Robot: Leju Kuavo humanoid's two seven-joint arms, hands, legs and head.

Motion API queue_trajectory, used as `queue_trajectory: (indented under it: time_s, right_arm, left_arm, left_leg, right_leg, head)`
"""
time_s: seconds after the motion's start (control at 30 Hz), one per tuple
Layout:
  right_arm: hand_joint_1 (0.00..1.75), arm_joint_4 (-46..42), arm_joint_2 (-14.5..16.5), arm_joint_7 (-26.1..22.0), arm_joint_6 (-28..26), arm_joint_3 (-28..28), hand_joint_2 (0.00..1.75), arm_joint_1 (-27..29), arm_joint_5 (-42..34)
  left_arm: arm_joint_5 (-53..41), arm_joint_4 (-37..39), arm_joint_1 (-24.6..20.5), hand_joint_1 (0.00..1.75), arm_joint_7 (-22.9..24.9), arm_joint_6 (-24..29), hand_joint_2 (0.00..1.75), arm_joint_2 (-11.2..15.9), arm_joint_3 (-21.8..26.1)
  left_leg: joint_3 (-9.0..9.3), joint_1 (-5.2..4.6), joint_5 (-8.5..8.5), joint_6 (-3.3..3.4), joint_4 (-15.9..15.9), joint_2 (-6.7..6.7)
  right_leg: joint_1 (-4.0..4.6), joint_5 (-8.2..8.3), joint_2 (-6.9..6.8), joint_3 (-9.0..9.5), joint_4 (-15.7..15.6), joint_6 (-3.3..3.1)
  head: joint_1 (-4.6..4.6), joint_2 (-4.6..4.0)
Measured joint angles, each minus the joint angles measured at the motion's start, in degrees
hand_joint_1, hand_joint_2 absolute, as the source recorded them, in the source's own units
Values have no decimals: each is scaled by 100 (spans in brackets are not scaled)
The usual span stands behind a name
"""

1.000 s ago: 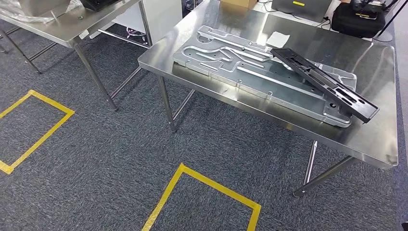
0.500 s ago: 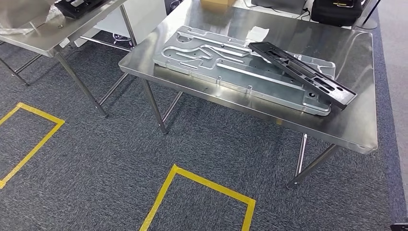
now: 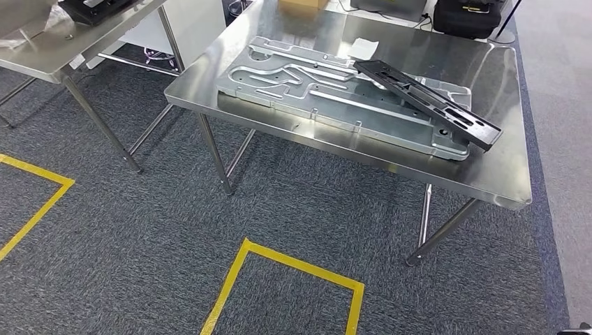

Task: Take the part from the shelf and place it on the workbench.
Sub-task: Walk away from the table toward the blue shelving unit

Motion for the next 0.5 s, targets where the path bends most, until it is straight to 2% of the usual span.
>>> queue_trajectory:
  time_s: [0.03,0.1,0.17,0.23,0.3,0.33,0.37,0.47,0.5]
  right_arm:
    - [0,1,3,1,0,0,0,1,5]
    - [0,1,2,1,2,-1,0,0,17]
    - [0,8,2,-1,19,-9,0,-6,33]
    - [0,15,1,-18,55,-43,0,-6,44]
    - [0,15,2,-46,96,-88,0,1,54]
    - [0,15,3,-62,118,-106,0,0,63]
    - [0,15,5,-80,140,-116,0,-3,79]
    - [0,15,53,-194,226,-135,0,-18,162]
    - [0,14,92,-231,241,-139,0,-20,186]
  left_arm:
    - [-2,0,2,0,-15,-4,0,-3,0]
    - [-7,0,-2,0,-55,-20,0,-14,0]
    - [-10,0,-10,0,-88,-40,0,-28,-1]
    - [-13,0,-12,0,-99,-52,0,-39,-1]
    - [-15,0,-13,0,-97,-55,0,-47,-1]
    - [-15,0,-13,0,-96,-55,0,-50,-1]
    - [-13,0,-13,0,-91,-54,0,-50,-2]
    - [13,0,-2,0,-45,-36,0,-50,2]
    - [23,0,3,0,-32,-27,0,-50,5]
  left_leg:
    - [-4,-5,-2,-3,8,29]
    - [0,-8,-18,-25,36,81]
    - [0,-29,-48,-75,75,119]
    - [4,-44,-61,-128,86,154]
    - [11,-42,-76,-180,94,181]
    - [-16,-36,-144,-212,169,151]
    - [-84,-27,-272,-245,341,103]
    - [-564,32,-846,-327,1440,-43]
    - [-675,46,-915,-343,1695,-56]
  right_leg:
    - [0,104,-14,57,-86,2]
    - [4,468,-96,451,-815,-16]
    - [36,663,-183,765,-1438,-66]
    - [71,676,-170,808,-1561,-119]
    - [48,706,-112,802,-1581,-176]
    - [30,724,-90,801,-1595,-207]
    - [10,743,-71,797,-1610,-237]
    - [5,769,0,757,-1610,-277]
    - [6,772,30,747,-1606,-279]
  head:
    - [0,0]
    - [2,0]
    - [0,0]
    - [-3,0]
    - [-2,0]
    - [-13,0]
    - [-25,0]
    - [-55,0]
    - [-56,0]
